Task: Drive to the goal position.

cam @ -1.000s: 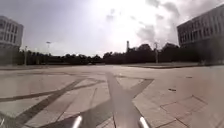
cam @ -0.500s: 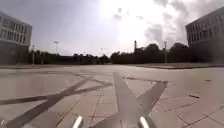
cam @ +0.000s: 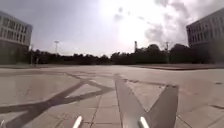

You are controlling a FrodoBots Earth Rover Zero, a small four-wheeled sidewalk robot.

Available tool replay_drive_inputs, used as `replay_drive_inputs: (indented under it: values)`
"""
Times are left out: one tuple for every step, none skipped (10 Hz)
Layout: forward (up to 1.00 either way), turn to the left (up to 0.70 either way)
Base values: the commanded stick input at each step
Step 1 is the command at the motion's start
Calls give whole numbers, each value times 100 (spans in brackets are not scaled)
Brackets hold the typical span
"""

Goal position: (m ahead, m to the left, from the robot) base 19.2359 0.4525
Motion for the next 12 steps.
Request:
replay_drive_inputs:
  values:
    - [100,1]
    - [100,1]
    - [100,1]
    - [100,1]
    - [100,3]
    - [100,7]
    - [100,11]
    - [100,5]
    - [100,1]
    - [100,1]
    - [100,1]
    - [100,1]
